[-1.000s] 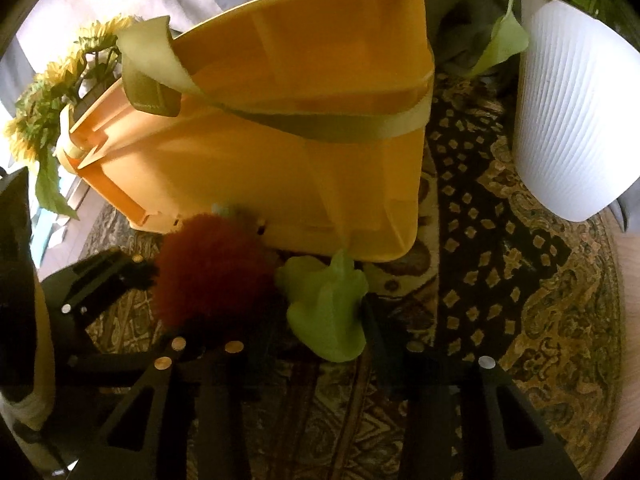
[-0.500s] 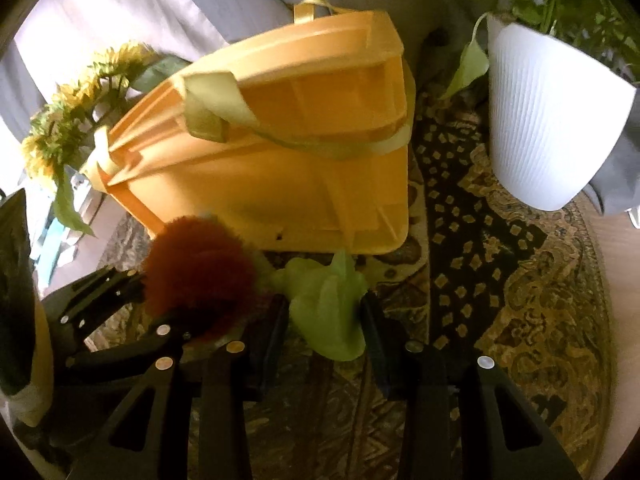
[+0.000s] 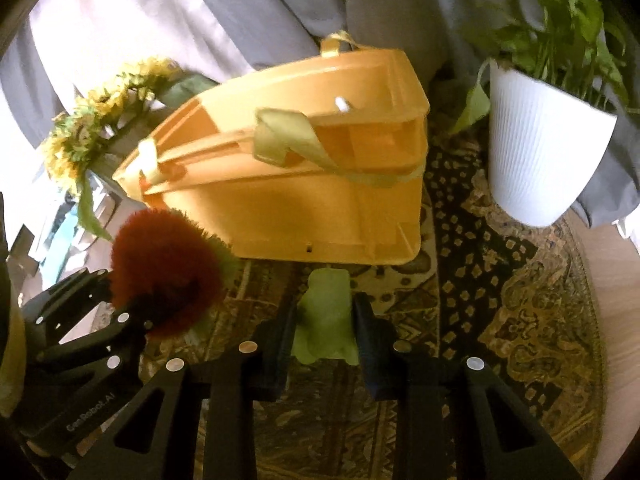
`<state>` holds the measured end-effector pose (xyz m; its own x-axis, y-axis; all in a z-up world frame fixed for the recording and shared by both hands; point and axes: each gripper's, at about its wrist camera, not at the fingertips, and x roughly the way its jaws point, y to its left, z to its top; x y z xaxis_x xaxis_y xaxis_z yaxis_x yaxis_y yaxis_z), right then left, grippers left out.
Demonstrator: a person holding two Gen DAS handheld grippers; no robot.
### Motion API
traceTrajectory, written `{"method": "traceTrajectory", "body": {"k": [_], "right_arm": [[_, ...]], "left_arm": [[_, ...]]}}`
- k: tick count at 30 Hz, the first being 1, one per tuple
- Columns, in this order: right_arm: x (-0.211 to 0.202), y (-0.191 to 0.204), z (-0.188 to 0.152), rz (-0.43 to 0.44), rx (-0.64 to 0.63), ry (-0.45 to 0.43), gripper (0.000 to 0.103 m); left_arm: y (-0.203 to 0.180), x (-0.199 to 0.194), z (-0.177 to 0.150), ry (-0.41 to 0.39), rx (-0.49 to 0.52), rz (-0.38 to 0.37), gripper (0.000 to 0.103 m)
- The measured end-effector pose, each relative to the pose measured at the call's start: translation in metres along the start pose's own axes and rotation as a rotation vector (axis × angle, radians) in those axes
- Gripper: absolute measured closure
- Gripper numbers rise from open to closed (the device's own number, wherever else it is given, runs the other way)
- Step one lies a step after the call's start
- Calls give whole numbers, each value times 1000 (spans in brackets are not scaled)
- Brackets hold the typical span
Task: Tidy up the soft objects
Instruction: 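Lift the pompom and frog and carry both over the crate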
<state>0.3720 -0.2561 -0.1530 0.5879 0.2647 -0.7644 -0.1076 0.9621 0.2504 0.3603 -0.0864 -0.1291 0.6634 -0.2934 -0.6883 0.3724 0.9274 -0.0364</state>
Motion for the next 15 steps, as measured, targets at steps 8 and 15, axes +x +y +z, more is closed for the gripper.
{"method": "traceTrajectory", "body": {"k": [8,15], "right_arm": [[-34,18,9,-8,-32,-83,73],[-66,34,22,-13,-49,-181,73]], "left_arm": [[5,-37,9,-68,-38,38,64],[11,-68,23,-150,-49,75,64]]}}
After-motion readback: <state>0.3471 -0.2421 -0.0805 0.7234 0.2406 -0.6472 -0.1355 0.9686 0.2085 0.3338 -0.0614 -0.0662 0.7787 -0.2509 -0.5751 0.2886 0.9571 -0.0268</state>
